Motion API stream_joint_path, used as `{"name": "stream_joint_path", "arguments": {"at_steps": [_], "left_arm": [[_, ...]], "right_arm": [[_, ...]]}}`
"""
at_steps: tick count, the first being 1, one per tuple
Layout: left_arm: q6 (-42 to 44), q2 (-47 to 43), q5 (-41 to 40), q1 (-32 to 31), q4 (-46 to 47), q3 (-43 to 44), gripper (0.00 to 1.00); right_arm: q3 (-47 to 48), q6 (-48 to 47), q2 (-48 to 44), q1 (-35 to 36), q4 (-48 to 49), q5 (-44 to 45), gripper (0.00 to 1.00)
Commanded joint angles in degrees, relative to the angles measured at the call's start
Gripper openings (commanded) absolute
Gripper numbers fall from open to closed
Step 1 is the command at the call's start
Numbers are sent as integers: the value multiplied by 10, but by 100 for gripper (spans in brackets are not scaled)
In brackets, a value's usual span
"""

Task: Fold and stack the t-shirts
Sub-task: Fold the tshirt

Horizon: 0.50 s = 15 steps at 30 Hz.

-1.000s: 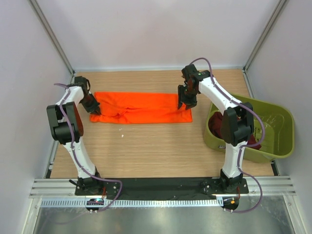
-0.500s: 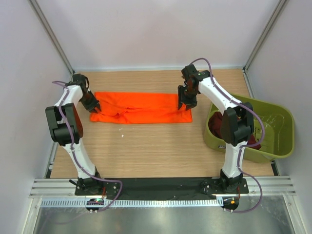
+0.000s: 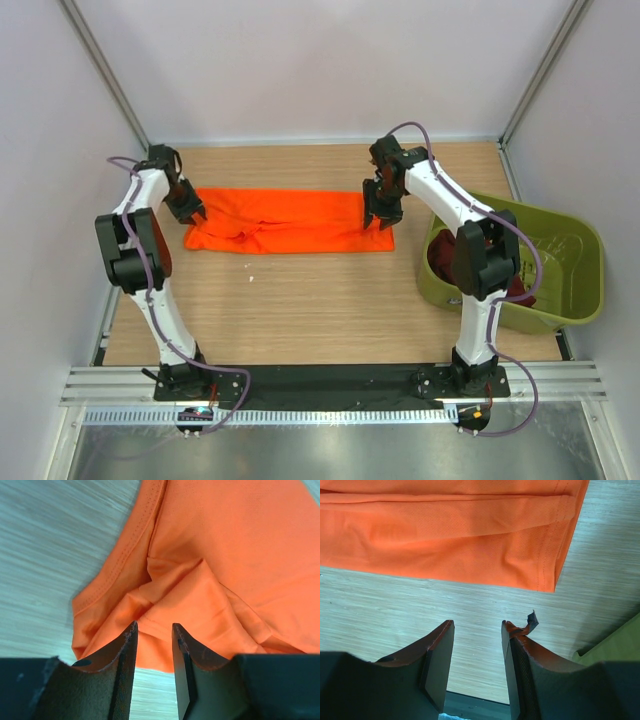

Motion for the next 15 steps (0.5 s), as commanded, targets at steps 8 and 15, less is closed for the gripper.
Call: {"name": "stream_joint_path", "arguments": {"at_steps": [8,15], "left_arm": [[38,37,41,2,14,21,31],[31,18,63,3,22,1,15]], "right_arm": [[-6,-6,-37,4,-3,-1,49],[-6,-2,-35,5,2,-5,50]]}}
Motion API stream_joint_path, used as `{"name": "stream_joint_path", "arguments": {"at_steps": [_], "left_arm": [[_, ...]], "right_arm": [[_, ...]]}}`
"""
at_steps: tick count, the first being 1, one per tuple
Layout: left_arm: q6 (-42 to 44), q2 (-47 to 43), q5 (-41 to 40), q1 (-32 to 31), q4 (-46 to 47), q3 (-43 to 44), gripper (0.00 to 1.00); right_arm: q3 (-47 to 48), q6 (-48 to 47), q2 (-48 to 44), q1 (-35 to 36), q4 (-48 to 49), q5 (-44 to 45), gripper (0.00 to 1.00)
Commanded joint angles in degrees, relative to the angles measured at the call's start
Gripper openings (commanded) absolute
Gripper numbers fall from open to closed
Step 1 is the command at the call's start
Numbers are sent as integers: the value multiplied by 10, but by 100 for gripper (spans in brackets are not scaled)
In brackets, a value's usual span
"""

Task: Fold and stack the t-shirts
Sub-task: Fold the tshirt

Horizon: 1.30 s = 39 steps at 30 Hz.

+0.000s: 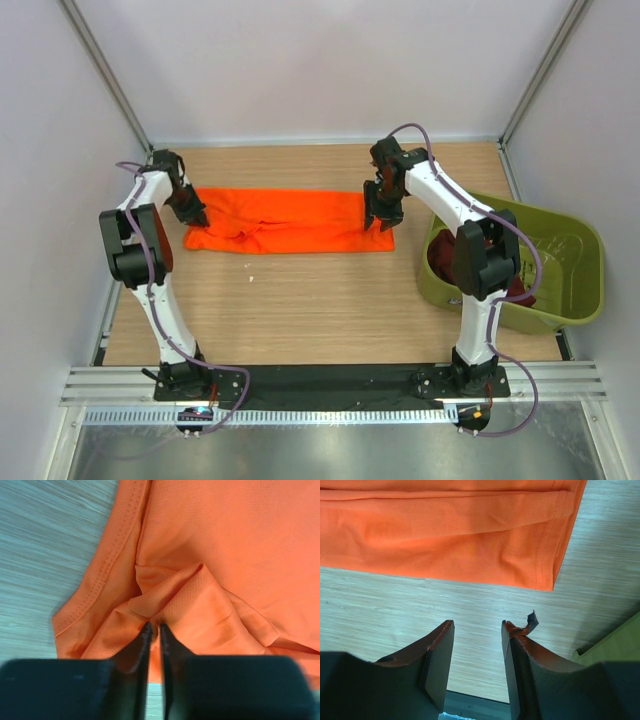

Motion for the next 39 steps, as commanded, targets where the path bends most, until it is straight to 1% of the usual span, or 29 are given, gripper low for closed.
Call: {"name": "stream_joint_path", "arguments": {"at_steps": [1,3,4,6,7,11,12,15,16,17,18,19,20,23,25,26,27,29,31,32,33,34,36,37,39], "left_arm": [[4,-30,29,3,15,-5,8],[-8,-35,44,1,17,-5,1],[-13,-34,49,2,18,-2,0],[-38,-37,68,2,28,1,0],[-51,-41,90,2,32,5,0],[-116,-38,149,-2,76,17,0],[-142,-33,159,-4,86,20,0],[-178,-9,194,-8,128,32,0],[-209,-1,202,-7,139,34,0],[-225,19,229,-7,169,37,0],[-255,26,238,-9,201,38,0],[-269,34,245,-9,201,38,0],[-279,42,250,-11,233,37,0],[-302,66,253,-14,277,39,1],[-305,73,247,-13,290,42,9],[-299,78,243,-14,292,43,16],[-296,79,231,-13,284,47,26],[-274,70,218,-12,277,44,36],[-248,30,179,-13,249,30,40],[-213,15,163,-13,232,29,40],[-195,-2,147,-13,214,28,42],[-180,-41,108,-12,184,16,42],[-153,-87,70,-13,163,-7,43],[-146,-131,59,-13,156,-19,43],[-135,-166,46,-14,149,-64,42]], "right_arm": [[1,-2,-34,5,3,-5,50],[1,-2,-34,5,3,-5,49],[0,-3,-34,6,3,-5,50],[0,-2,-34,7,1,-5,50],[0,-2,-35,8,0,-5,50],[1,-3,-36,10,-4,-1,49],[1,-3,-36,9,-3,-2,50],[9,4,-29,11,-8,-10,50],[17,5,-27,11,-8,-12,50],[20,7,-20,11,-8,-13,50],[30,10,-17,13,-10,-17,50],[33,10,-14,14,-10,-19,50],[35,12,-10,13,-10,-20,50],[31,20,-3,14,-3,-30,50],[25,29,3,13,6,-39,49],[25,32,5,15,8,-41,49],[25,34,9,16,14,-43,50],[35,39,21,22,22,-44,50],[62,44,42,29,22,-41,50],[72,47,48,39,26,-40,49],[91,48,53,43,30,-40,50],[99,49,62,48,38,-40,49],[121,55,72,64,66,-45,49],[128,58,77,70,76,-45,50],[162,72,106,82,90,-58,50]]}}
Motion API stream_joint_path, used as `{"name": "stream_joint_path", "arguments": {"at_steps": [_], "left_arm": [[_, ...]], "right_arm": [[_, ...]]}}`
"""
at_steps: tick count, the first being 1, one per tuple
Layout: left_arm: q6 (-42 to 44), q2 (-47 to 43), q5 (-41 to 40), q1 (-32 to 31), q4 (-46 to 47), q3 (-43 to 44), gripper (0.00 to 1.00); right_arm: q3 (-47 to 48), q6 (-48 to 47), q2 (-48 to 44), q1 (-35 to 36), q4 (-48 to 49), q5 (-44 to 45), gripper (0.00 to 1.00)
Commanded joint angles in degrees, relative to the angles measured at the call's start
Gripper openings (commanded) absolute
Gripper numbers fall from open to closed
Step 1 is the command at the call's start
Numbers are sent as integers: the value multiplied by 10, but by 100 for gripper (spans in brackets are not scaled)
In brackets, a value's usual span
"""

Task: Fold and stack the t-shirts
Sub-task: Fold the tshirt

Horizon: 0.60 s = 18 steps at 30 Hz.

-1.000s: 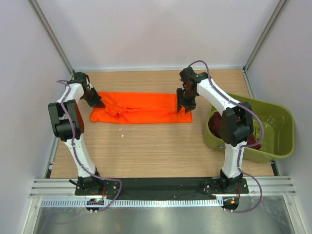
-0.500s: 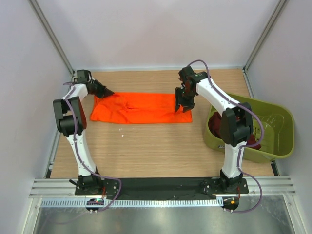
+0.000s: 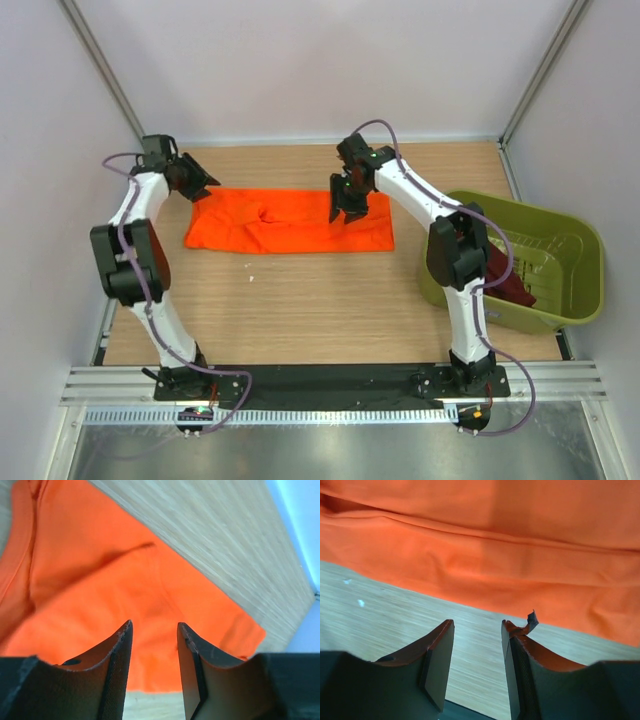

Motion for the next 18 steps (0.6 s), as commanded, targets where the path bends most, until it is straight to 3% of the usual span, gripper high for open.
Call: {"name": "stream_joint_path", "arguments": {"at_steps": [1,4,9,18], "left_arm": [[55,-118,-55,-1,-37,-46,41],[62,-152,-52,-1,-55,-108,32],[76,-161,-85,0,-73,-169,20],[102,-101,-120,26,-103,-129,14]], "right_arm": [[73,27,27,22,47,-28,50],[107,36,58,35,41,-31,50],[42,23,11,36,34,-8,50],[-80,-26,-45,14,14,49,42]]}}
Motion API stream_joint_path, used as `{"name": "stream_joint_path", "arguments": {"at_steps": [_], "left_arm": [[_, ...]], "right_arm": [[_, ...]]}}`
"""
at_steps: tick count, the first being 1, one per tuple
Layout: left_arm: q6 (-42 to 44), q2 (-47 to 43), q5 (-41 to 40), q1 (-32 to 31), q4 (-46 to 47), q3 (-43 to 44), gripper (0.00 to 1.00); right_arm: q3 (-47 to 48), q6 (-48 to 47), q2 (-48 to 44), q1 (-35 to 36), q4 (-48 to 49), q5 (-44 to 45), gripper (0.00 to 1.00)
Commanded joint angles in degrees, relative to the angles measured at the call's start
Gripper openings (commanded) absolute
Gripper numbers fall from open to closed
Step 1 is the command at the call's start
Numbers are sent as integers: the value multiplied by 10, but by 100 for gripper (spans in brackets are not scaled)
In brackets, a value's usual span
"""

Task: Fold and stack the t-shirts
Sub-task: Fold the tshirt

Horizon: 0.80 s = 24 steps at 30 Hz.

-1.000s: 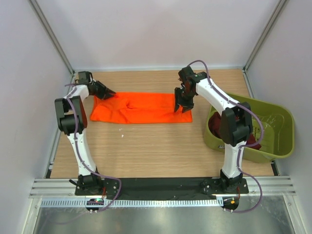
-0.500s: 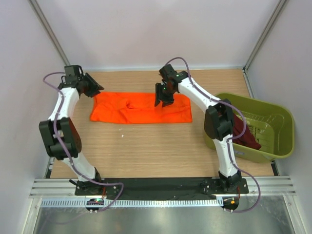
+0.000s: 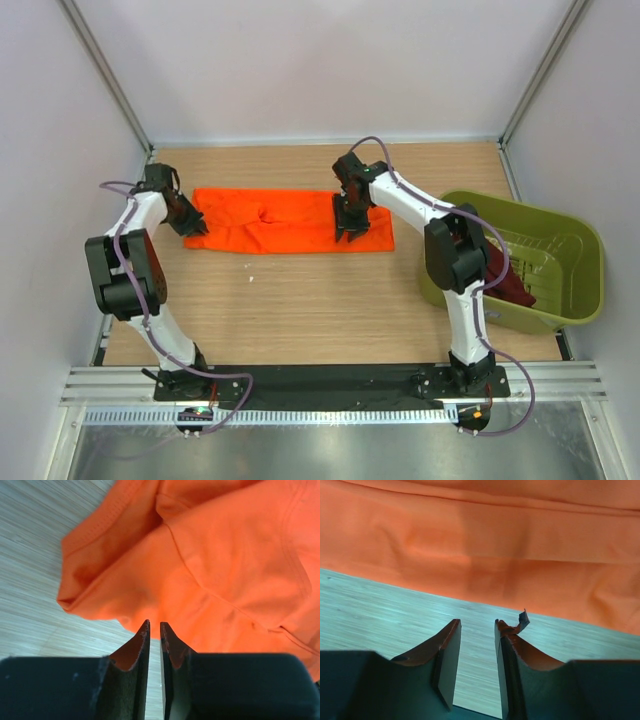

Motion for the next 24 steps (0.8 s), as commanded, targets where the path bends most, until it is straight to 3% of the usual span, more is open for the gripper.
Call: {"name": "stream_joint_path", "arguments": {"at_steps": [1,4,7,19,24], "left_arm": [[18,11,-28,11,-11,30,13],[21,14,-38,14,-17,27,12],[22,4,-57,15,-20,16,11],[28,70,-92,24,-34,26,8],[48,111,-145,30,-57,39,7]], "right_arm": [[-23,-18,-49,-17,-2,24,40],[-45,-24,-55,-32,-6,38,29],[-65,-28,-58,-48,-2,41,24],[-103,-44,-10,-80,16,99,23],[-138,-44,-8,-93,7,130,23]]}}
